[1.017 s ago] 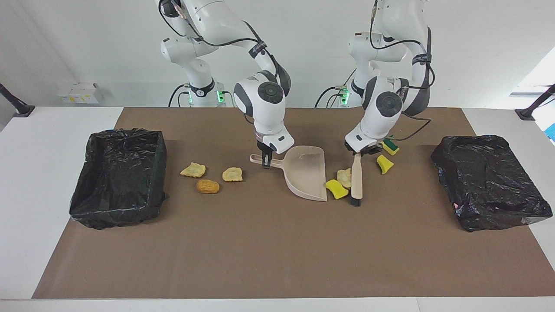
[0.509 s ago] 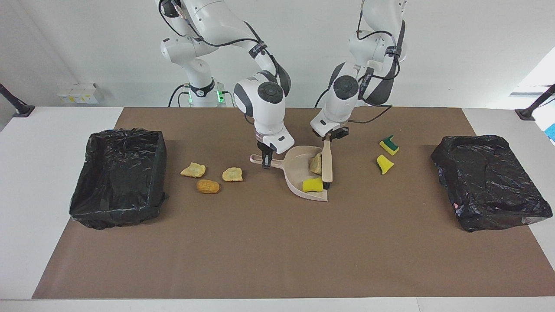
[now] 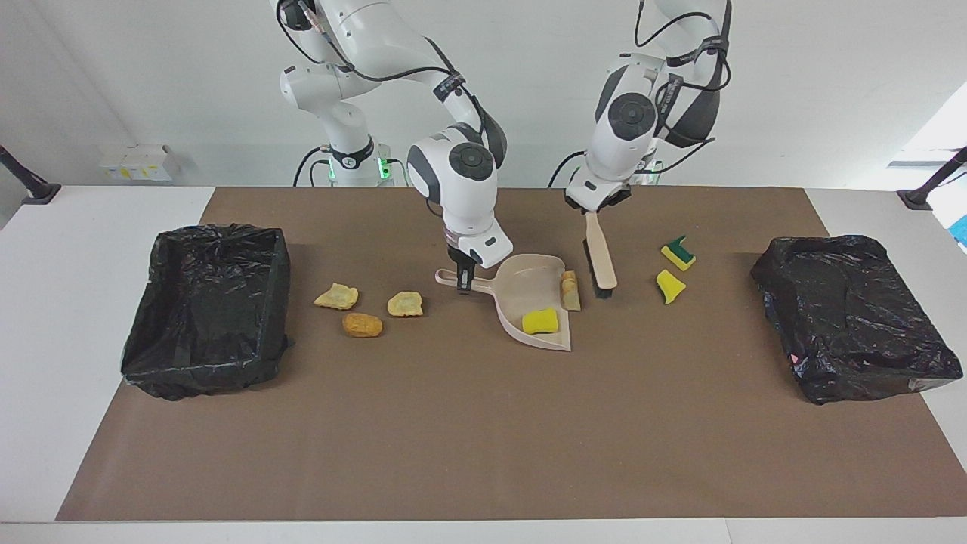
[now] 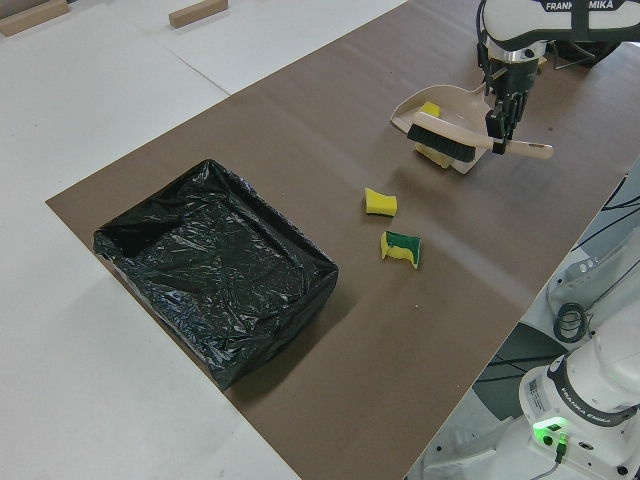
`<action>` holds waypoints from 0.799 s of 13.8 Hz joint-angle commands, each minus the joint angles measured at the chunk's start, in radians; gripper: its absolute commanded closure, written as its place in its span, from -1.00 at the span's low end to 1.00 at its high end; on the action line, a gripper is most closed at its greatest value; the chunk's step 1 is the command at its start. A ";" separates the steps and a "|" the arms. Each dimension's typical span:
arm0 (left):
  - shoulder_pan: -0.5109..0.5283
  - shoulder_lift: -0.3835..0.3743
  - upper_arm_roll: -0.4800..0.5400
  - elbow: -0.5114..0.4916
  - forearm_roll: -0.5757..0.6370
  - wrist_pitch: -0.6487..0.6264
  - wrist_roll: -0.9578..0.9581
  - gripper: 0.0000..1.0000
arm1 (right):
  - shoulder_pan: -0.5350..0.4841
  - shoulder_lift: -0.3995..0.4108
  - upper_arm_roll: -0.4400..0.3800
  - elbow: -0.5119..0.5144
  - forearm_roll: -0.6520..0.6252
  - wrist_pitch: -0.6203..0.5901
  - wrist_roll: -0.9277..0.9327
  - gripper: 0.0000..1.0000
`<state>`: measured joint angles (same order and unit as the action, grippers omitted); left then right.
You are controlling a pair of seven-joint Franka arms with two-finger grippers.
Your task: Sweep and dump trash in bin
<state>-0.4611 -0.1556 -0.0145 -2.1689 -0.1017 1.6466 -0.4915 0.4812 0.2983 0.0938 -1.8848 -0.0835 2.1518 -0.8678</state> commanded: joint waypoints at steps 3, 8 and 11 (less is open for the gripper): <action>0.157 -0.123 -0.004 -0.133 0.097 -0.065 0.002 1.00 | -0.003 0.008 0.004 -0.011 0.019 0.025 -0.034 1.00; 0.306 -0.261 -0.004 -0.294 0.221 -0.130 -0.018 1.00 | -0.003 0.007 0.004 -0.014 0.019 0.025 -0.034 1.00; 0.374 -0.364 -0.007 -0.423 0.237 -0.045 -0.039 1.00 | -0.003 0.007 0.004 -0.014 0.019 0.025 -0.034 1.00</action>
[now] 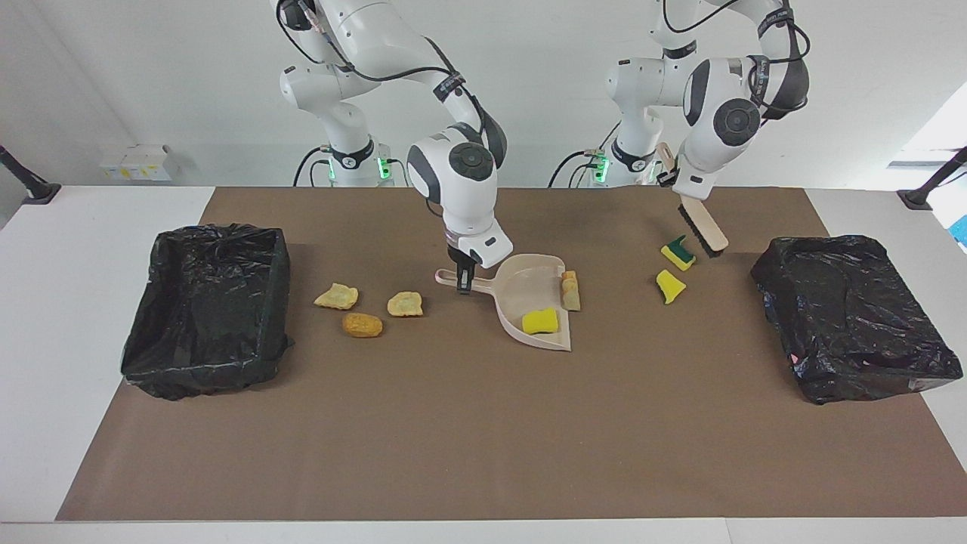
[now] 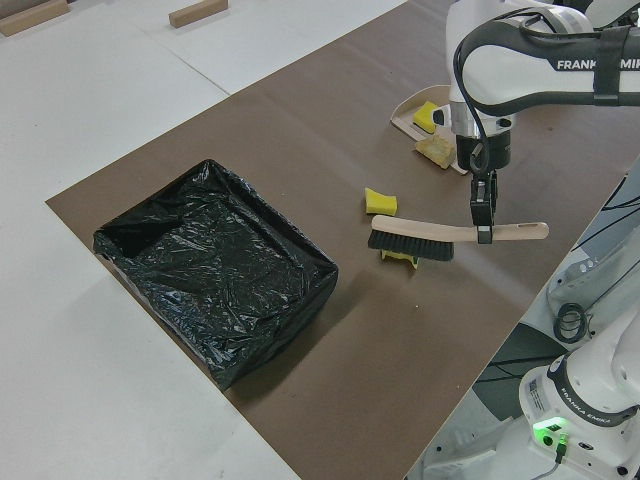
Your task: Sweep and dump trash in bin
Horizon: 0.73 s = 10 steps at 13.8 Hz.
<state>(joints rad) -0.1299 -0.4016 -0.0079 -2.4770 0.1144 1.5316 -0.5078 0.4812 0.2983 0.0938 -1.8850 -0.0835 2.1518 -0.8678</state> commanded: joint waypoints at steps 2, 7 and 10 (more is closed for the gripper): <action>0.039 -0.106 -0.014 -0.137 0.021 0.117 -0.044 1.00 | -0.003 0.007 0.004 -0.013 0.019 0.025 -0.034 1.00; -0.098 0.050 -0.017 -0.140 -0.002 0.367 -0.193 1.00 | -0.003 0.007 0.004 -0.013 0.019 0.025 -0.034 1.00; -0.177 0.168 -0.018 -0.057 -0.042 0.450 -0.193 1.00 | -0.003 0.007 0.004 -0.014 0.019 0.025 -0.034 1.00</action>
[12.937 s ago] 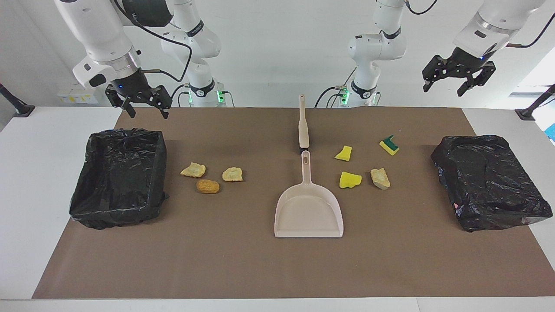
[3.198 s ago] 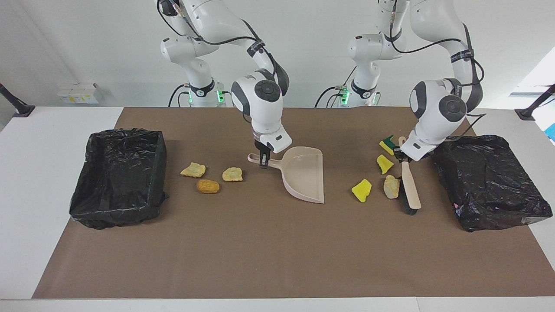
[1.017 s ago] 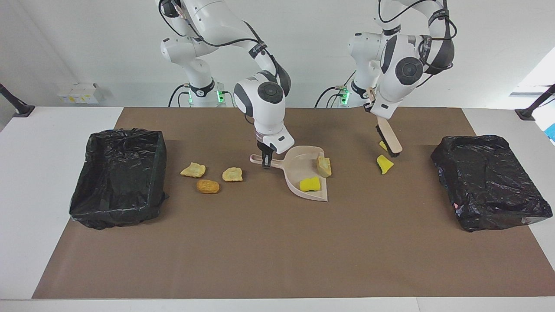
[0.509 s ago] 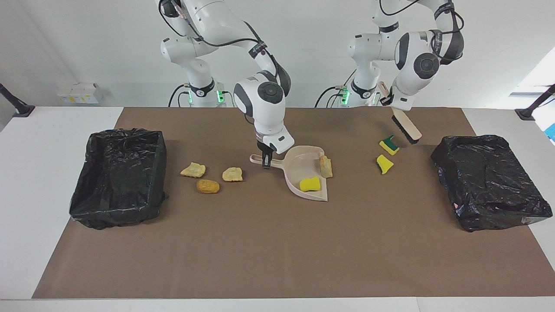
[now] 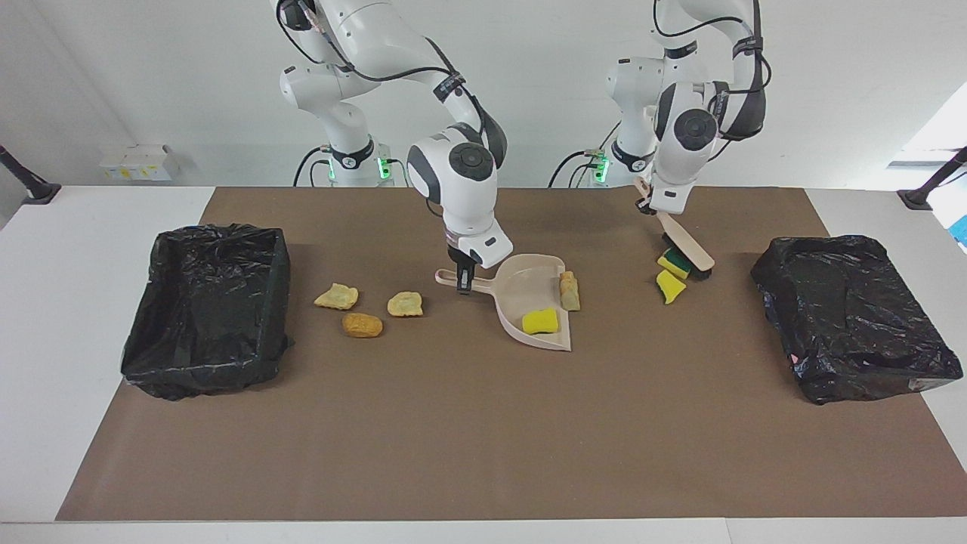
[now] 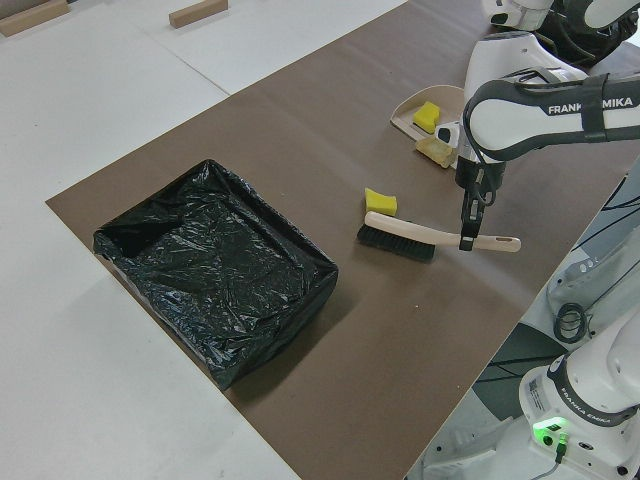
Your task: Sweep and dump trash in bin
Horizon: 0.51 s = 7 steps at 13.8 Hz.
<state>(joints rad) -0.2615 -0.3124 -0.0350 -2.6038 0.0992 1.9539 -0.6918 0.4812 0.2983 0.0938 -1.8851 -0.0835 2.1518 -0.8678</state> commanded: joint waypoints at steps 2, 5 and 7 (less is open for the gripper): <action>-0.100 0.119 0.009 0.117 -0.033 0.080 0.018 1.00 | -0.003 0.007 0.004 -0.014 0.019 0.025 -0.034 1.00; -0.177 0.145 0.009 0.153 -0.122 0.120 0.125 1.00 | -0.003 0.007 0.004 -0.014 0.021 0.025 -0.034 1.00; -0.238 0.145 0.007 0.153 -0.148 0.161 0.185 1.00 | -0.003 0.005 0.004 -0.014 0.021 0.025 -0.034 1.00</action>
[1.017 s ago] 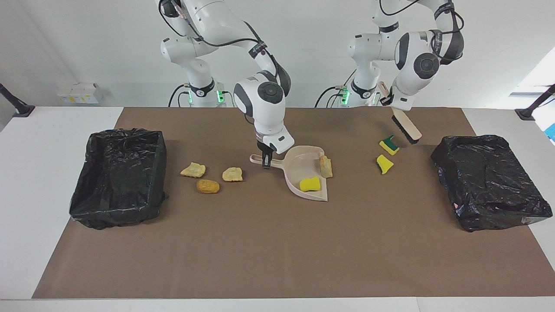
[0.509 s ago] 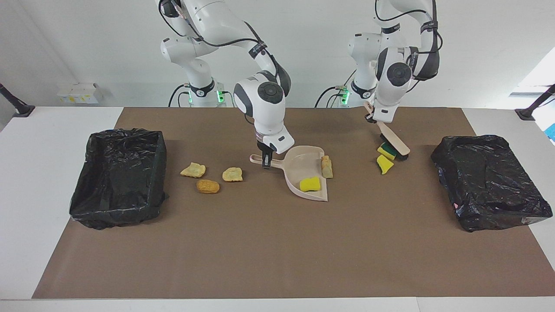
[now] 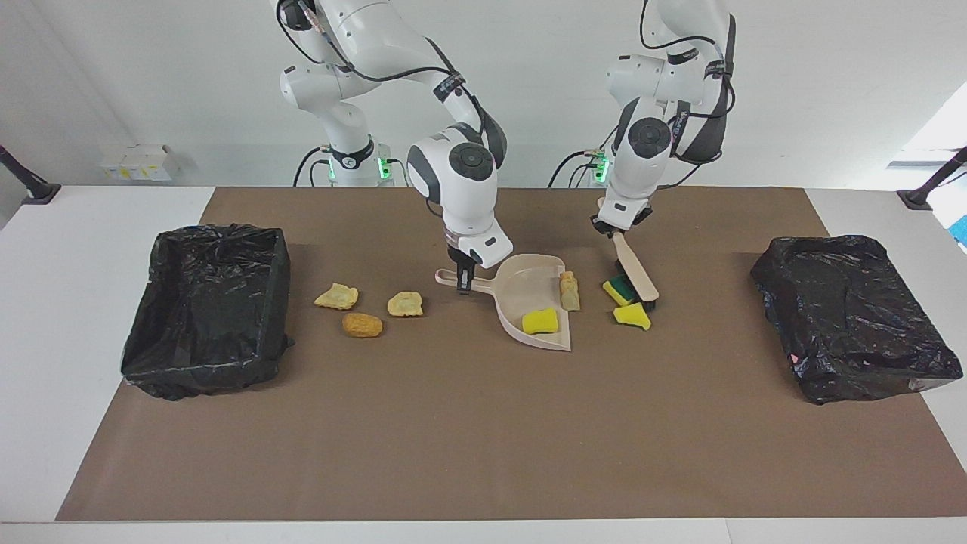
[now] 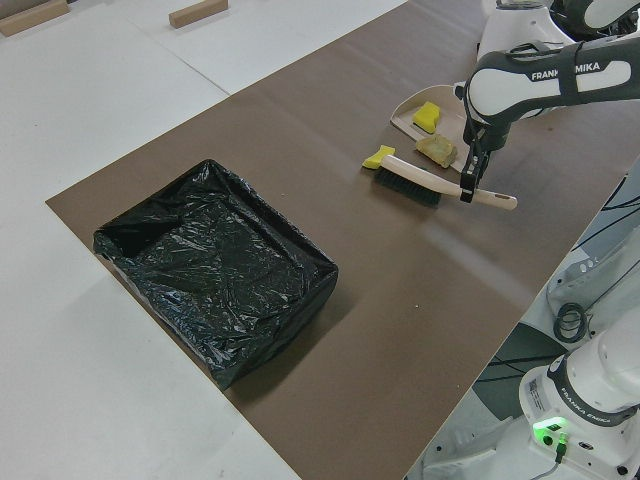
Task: Sweep and dump trash in bin
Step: 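Sweep the remaining sponges into the dustpan with the left gripper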
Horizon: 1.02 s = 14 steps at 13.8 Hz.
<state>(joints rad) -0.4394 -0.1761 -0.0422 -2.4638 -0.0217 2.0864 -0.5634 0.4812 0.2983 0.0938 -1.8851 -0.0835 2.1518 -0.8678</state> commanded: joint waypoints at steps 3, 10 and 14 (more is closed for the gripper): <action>-0.162 0.009 0.015 0.016 -0.105 0.087 0.071 1.00 | -0.003 0.007 0.004 -0.014 0.021 0.023 -0.034 1.00; -0.240 0.093 0.013 0.246 -0.138 -0.061 0.046 1.00 | -0.003 0.007 0.004 -0.014 0.021 0.023 -0.033 1.00; -0.229 0.061 0.022 0.261 -0.136 -0.311 -0.019 1.00 | -0.003 0.007 0.004 -0.014 0.021 0.023 -0.033 1.00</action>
<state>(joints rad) -0.6707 -0.0982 -0.0304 -2.2127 -0.1489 1.8785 -0.5503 0.4812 0.2983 0.0938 -1.8853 -0.0835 2.1518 -0.8678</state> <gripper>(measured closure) 0.740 0.687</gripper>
